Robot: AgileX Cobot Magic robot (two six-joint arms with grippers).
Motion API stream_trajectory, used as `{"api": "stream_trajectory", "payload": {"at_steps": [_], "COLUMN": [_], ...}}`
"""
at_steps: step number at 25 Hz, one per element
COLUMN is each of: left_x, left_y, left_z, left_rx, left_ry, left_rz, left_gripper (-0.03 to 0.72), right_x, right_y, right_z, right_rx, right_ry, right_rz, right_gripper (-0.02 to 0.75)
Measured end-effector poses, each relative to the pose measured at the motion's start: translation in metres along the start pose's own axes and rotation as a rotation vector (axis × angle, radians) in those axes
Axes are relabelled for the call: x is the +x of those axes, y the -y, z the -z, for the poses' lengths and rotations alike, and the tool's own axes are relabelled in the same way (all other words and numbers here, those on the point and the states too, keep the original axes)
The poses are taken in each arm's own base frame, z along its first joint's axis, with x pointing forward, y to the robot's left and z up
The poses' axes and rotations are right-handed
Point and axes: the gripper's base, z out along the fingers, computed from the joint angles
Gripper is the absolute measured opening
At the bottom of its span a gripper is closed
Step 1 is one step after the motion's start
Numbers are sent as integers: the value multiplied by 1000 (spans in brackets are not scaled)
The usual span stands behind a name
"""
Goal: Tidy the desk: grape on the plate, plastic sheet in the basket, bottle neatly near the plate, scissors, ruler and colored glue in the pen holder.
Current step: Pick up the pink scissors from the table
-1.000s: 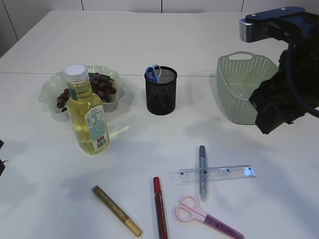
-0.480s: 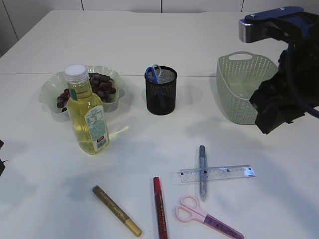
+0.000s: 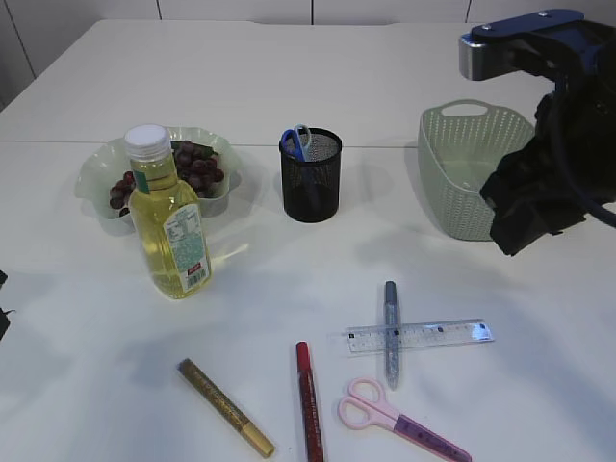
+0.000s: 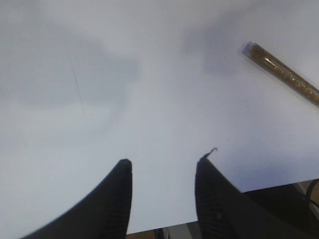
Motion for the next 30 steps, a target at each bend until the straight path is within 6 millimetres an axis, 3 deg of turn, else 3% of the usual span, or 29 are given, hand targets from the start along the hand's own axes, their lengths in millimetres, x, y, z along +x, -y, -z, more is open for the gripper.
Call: {"api": "stream_trajectory", "payload": {"at_steps": [10, 22, 25, 30], "left_x": [0, 0, 0, -4], "left_y": [0, 0, 0, 0], "left_z": [0, 0, 0, 0], "left_rx": [0, 0, 0, 3], "left_ry": [2, 2, 4, 43], "left_rz": [0, 0, 0, 0], "left_gripper": [309, 309, 309, 309], "right_x": [-3, -14, -19, -29], "right_y": [-1, -5, -15, -48], "right_z": [-1, -32, -45, -80], "right_rx": [-9, -61, -70, -90], "right_ry": [23, -44, -60, -93], "right_rz": [4, 36, 87, 228], "right_gripper": [384, 384, 384, 384]}}
